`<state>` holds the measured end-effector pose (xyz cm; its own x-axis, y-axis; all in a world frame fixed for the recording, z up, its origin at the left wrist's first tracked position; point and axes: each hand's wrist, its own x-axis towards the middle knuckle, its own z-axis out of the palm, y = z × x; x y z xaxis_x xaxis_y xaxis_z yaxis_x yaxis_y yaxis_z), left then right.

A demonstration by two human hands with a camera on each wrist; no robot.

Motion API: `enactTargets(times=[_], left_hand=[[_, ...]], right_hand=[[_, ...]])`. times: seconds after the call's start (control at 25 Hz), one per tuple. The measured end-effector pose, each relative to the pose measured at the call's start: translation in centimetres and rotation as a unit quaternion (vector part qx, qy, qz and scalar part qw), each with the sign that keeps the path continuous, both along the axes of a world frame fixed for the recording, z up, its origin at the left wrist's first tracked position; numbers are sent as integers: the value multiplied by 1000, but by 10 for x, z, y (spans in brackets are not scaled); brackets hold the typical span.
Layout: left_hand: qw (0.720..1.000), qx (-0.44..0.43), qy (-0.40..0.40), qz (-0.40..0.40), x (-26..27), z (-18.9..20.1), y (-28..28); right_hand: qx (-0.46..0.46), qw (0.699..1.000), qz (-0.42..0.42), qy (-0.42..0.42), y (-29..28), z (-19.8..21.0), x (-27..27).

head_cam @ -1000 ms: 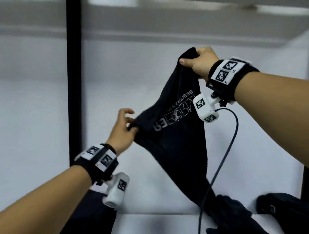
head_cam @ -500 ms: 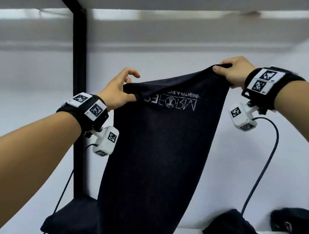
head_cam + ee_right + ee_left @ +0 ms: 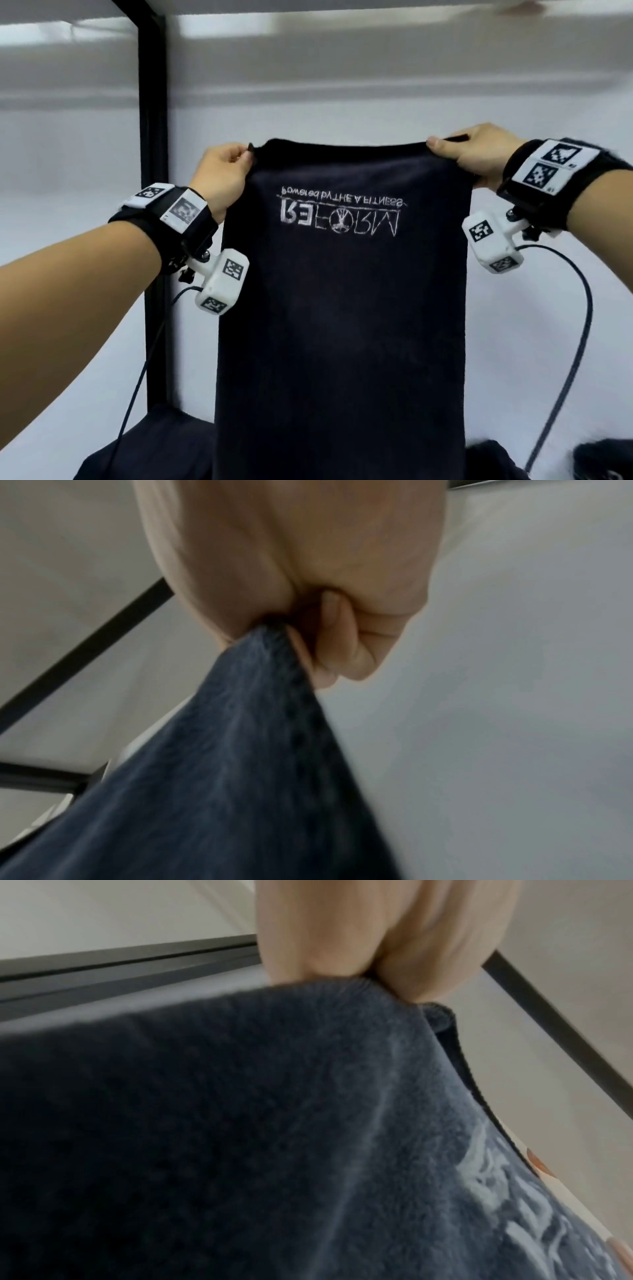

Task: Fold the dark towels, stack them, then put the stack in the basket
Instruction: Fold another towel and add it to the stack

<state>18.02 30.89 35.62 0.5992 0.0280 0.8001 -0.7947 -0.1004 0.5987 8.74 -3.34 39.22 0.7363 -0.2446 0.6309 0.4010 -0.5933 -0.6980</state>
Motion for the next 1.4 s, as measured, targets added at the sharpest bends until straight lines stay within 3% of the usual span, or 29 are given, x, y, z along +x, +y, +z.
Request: enactTargets(times=[0.24, 0.48, 0.6, 0.68, 0.8, 1.0, 1.2, 1.4], left_hand=[[994, 32, 11, -102, -11, -16, -7], [1000, 15, -23, -1, 6, -22, -9], [997, 23, -20, 68, 12, -27, -1], [995, 33, -10, 91, 12, -28, 8], [994, 65, 33, 77, 11, -26, 15], [986, 122, 101, 50, 18, -17, 17], [987, 1, 157, -16, 50, -25, 2], [993, -74, 82, -29, 53, 5, -11]], right_hand=[[-81, 994, -28, 68, -17, -8, 11], [-200, 968, -120, 96, -19, -17, 6], [-229, 951, -68, 196, -23, -29, 2], [-196, 955, -38, 217, -31, -32, 0], [-119, 975, -10, 185, -42, -33, -1], [13, 986, -51, 155, -58, -36, 19], [164, 984, 56, 32, -40, -55, 46], [163, 978, 49, -118, -32, -26, 55]])
